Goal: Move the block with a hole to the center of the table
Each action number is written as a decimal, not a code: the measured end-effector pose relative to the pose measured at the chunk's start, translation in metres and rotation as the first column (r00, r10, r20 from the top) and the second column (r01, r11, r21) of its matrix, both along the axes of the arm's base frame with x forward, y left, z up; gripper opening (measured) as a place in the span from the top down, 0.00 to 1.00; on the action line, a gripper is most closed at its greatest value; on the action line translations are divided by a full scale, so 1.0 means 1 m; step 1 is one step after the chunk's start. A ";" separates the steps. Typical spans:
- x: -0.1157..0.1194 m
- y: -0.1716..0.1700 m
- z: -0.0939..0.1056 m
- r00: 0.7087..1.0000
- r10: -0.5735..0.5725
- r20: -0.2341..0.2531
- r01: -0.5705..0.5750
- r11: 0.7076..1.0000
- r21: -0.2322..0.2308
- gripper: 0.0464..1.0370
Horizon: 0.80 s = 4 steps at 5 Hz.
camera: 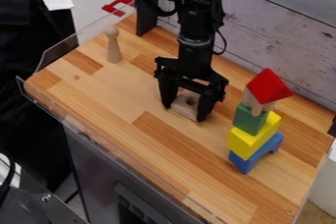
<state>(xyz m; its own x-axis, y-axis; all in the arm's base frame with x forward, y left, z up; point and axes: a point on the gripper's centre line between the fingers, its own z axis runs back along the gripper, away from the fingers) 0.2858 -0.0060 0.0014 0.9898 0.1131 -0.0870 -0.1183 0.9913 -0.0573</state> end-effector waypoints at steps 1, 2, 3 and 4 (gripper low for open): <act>-0.008 0.004 0.010 1.000 0.002 0.010 -0.002 0.999 0.035 0.05; -0.008 0.004 0.049 0.993 0.005 0.116 -0.009 0.999 0.036 0.05; -0.014 0.007 0.085 0.985 0.011 0.174 -0.011 1.000 0.000 0.04; -0.033 0.022 0.114 0.984 -0.009 0.176 0.011 1.000 -0.014 0.04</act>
